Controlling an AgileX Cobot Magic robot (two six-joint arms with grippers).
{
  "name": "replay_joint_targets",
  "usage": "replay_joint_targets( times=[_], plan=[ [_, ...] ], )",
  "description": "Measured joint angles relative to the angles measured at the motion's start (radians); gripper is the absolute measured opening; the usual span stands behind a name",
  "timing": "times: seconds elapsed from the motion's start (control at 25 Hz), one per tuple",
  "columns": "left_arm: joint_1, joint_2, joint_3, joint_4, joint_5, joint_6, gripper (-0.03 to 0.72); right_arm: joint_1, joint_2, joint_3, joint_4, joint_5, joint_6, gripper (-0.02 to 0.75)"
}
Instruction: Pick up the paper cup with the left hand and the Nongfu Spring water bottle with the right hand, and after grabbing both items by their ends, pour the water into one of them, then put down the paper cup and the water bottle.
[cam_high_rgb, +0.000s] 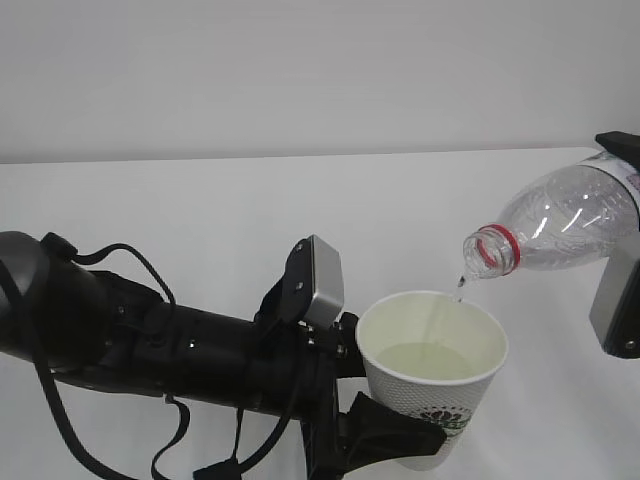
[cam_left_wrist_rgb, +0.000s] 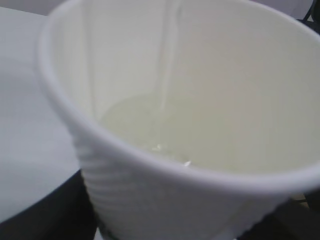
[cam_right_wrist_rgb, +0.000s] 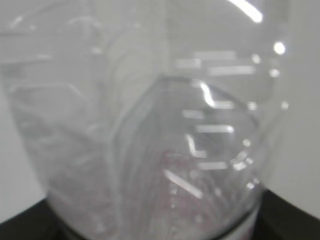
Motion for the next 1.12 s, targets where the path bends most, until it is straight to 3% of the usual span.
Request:
replay_joint_targets(
  times=[1.12],
  plan=[
    [0.000,0.000,0.000,-0.005,0.000,0.000,0.519,0.000,0.000,0.000,0.000,0.000,-0.002,0.482]
  ],
)
